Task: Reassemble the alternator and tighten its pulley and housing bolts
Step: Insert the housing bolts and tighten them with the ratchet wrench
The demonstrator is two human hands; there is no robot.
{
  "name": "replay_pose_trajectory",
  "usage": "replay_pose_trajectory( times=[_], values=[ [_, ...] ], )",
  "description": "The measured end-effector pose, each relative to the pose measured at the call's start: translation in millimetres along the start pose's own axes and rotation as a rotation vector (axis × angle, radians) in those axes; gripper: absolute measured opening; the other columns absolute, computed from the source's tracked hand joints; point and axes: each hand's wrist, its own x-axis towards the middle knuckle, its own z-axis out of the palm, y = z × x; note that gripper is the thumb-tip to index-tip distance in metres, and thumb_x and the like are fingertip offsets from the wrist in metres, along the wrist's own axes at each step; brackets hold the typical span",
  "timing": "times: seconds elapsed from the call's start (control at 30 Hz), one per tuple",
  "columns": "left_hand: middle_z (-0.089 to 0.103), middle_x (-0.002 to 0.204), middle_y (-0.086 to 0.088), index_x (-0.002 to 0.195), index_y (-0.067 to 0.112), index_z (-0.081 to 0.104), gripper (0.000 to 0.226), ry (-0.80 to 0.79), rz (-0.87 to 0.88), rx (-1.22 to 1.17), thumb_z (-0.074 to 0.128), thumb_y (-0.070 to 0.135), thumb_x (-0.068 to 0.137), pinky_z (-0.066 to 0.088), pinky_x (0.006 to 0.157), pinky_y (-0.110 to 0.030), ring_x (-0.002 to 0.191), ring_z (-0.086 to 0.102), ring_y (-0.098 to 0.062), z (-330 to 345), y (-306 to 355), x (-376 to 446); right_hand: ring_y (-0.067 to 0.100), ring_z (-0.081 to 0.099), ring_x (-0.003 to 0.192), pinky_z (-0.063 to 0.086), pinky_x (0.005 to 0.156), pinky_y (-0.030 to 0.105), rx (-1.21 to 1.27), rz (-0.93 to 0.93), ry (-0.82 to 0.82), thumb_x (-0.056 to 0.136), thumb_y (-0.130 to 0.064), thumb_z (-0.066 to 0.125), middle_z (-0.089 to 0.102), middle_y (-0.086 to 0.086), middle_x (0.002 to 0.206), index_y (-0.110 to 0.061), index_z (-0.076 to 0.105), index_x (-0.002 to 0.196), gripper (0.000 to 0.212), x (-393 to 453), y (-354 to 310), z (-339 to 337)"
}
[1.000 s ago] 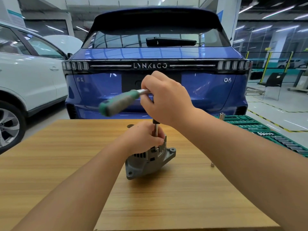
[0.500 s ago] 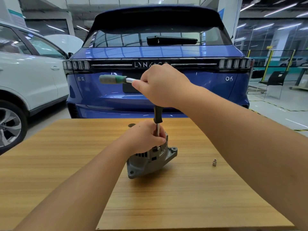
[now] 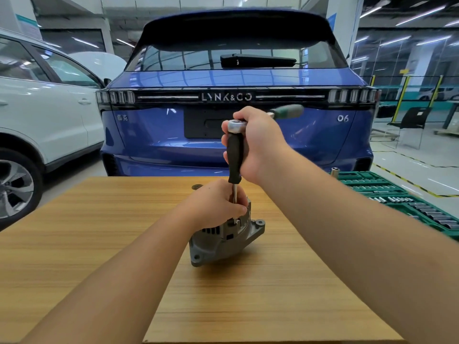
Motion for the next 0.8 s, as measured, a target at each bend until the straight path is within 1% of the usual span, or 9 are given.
replay_pose_trajectory(
  times=[0.1,0.13,0.2,0.23,0.3,0.43,0.6,0.7,0.8],
  values=[
    [0.07,0.087,0.011,0.086,0.035,0.066,0.013,0.004,-0.005,-0.012,0.07,0.027,0.095,0.045,0.066,-0.019,0.083,0.065,-0.006,-0.1,0.8,0.3,0.02,0.062,0.073,0.052,0.07,0.036,-0.085,-0.267,0.004,0.1,-0.026,0.057,0.073,0.014,0.092,-0.019,0.059,0.092,0.011,-1.0,14.9,-4.0],
    [0.07,0.087,0.01,0.086,0.034,0.066,0.012,0.007,-0.006,-0.015,0.07,0.028,0.095,0.044,0.065,-0.019,0.083,0.065,-0.006,-0.2,0.9,0.2,0.019,0.064,0.074,0.053,0.07,0.036,-0.111,-0.326,-0.004,0.101,-0.028,0.057,0.075,0.013,0.095,-0.02,0.062,0.092,0.013,-1.8,17.7,-4.6],
    [0.069,0.086,0.011,0.085,0.036,0.062,0.016,0.01,-0.005,-0.006,0.07,0.028,0.096,0.042,0.063,-0.017,0.08,0.064,-0.005,-0.1,1.1,0.3,0.016,0.067,0.073,0.056,0.069,0.033,-0.133,-0.389,-0.022,0.103,-0.034,0.054,0.078,0.004,0.092,-0.022,0.068,0.094,0.02,-3.1,20.7,-5.1],
    [0.068,0.087,0.012,0.084,0.037,0.06,0.018,0.011,-0.004,0.004,0.07,0.028,0.097,0.041,0.062,-0.016,0.08,0.064,-0.005,0.0,1.1,0.5,0.016,0.068,0.072,0.056,0.068,0.033,-0.136,-0.399,-0.031,0.104,-0.038,0.052,0.078,0.002,0.092,-0.022,0.07,0.096,0.025,-3.5,21.4,-5.7],
    [0.067,0.087,0.012,0.085,0.037,0.06,0.017,0.013,-0.002,0.017,0.069,0.028,0.097,0.041,0.062,-0.017,0.08,0.063,-0.004,0.3,1.0,1.5,0.019,0.068,0.072,0.056,0.067,0.036,-0.13,-0.4,-0.054,0.105,-0.04,0.049,0.078,0.005,0.091,-0.019,0.069,0.098,0.03,-3.2,21.7,-9.2],
    [0.068,0.086,0.011,0.089,0.034,0.064,0.011,0.008,-0.003,0.01,0.069,0.028,0.096,0.044,0.064,-0.019,0.081,0.065,-0.006,0.8,0.8,2.8,0.024,0.064,0.071,0.054,0.067,0.039,-0.123,-0.413,-0.09,0.106,-0.038,0.047,0.07,0.01,0.08,-0.016,0.067,0.097,0.031,1.0,19.9,-18.6],
    [0.068,0.083,0.012,0.087,0.035,0.065,0.012,0.004,0.006,0.025,0.068,0.029,0.097,0.044,0.063,-0.02,0.079,0.065,-0.005,0.8,0.4,2.5,0.017,0.056,0.06,0.048,0.059,0.032,-0.004,-0.334,-0.107,0.104,-0.034,0.048,0.062,0.005,0.07,-0.017,0.066,0.096,0.026,3.7,21.9,-19.3],
    [0.068,0.079,0.013,0.084,0.036,0.066,0.014,0.005,0.003,0.021,0.069,0.03,0.097,0.042,0.06,-0.017,0.075,0.064,-0.004,1.0,-1.6,2.1,0.016,0.054,0.058,0.046,0.057,0.03,-0.033,-0.348,-0.112,0.103,-0.031,0.05,0.06,0.004,0.068,-0.017,0.066,0.095,0.023,3.4,23.0,-14.9],
    [0.068,0.08,0.012,0.085,0.036,0.066,0.014,0.005,0.005,0.019,0.069,0.03,0.096,0.042,0.061,-0.016,0.075,0.065,-0.004,1.1,-2.5,2.6,0.016,0.058,0.061,0.05,0.058,0.033,-0.158,-0.452,-0.103,0.102,-0.027,0.051,0.065,0.003,0.074,-0.02,0.068,0.096,0.019,2.1,23.4,-10.9]
  ],
)
